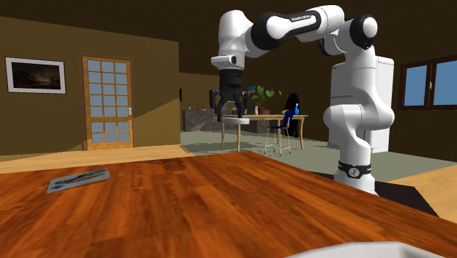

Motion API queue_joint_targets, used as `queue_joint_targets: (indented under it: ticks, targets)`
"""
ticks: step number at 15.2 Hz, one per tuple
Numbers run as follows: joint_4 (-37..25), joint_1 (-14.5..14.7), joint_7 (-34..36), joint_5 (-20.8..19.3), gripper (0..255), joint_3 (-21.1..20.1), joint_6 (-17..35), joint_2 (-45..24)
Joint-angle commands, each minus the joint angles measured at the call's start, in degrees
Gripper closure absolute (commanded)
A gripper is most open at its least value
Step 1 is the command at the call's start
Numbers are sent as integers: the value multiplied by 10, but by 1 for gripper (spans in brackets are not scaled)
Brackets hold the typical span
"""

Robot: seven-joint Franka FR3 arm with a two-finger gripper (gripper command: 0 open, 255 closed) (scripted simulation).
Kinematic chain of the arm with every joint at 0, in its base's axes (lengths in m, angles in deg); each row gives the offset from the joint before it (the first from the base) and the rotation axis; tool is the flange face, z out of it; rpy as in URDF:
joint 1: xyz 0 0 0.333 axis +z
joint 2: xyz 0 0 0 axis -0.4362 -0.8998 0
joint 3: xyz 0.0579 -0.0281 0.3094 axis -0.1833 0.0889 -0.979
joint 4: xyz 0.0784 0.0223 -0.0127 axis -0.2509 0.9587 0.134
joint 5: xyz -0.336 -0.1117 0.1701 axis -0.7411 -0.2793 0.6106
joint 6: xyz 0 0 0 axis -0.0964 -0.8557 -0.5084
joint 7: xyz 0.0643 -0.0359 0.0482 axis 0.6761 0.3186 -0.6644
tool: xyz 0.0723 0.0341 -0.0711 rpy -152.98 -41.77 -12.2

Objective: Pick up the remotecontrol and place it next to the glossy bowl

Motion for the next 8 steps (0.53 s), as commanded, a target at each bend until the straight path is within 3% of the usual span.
queue_joint_targets:
  ticks: [1,5,8]
  targets:
    - [-12,1,5,-7,255,-1,-16,7]
    - [-34,2,8,-11,255,-2,-41,13]
    - [-26,23,55,-21,255,-26,-40,23]
